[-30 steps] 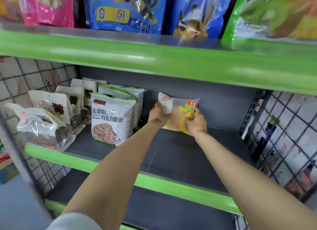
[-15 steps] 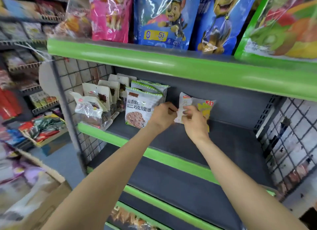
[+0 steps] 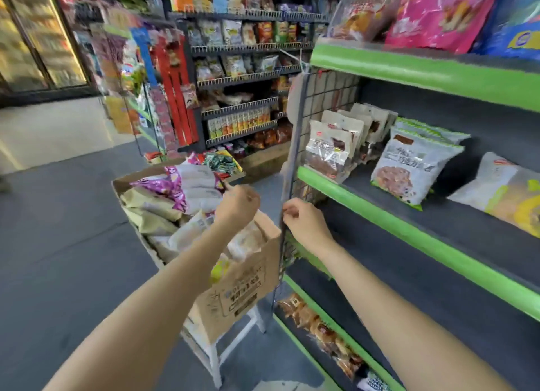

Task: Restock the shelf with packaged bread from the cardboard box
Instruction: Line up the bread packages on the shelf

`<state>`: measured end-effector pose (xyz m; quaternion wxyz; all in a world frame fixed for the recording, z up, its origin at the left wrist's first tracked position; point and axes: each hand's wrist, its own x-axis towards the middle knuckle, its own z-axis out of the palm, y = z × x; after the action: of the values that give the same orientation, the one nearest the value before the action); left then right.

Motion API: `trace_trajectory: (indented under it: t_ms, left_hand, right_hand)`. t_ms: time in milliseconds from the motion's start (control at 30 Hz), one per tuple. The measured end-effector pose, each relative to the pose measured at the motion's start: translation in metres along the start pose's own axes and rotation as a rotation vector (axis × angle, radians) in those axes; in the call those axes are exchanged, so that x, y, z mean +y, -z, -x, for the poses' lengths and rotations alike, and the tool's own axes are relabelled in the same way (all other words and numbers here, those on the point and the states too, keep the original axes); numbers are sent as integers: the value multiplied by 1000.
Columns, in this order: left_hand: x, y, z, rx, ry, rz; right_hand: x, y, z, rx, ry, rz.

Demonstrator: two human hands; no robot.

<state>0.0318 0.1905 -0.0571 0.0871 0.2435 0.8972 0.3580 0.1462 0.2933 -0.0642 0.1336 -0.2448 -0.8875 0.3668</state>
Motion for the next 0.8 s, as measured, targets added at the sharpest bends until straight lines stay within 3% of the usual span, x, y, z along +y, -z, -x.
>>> trace_trajectory:
  t_ms: [133,233,333,467,600,700,800]
  left_hand:
    - [-77,40,-3,-23,71,-152]
    - [-121,54,-4,-150,67,-246]
    - [-148,56,-9,-283,78,-337]
    - [-177,46,-23,-343,140,-382]
    - [-200,32,-34,-264,103,-534]
    - [-207,30,-39,-228,94,-621]
    - [-206,33,-38,-162,52,-522]
  right_hand:
    - [-34,-70,-9,-99,13,47]
    - [-41,-116,-21,-151,-46,142]
    - [-41,-150,-28,-197,-77,188]
    - [-39,-189,-39,-318,-83,254]
    - [-34,-206,-45,-338,-69,518]
    - [-27,-205,-42,-219,-75,375]
    - [-27,-191,-39,-149,1,155]
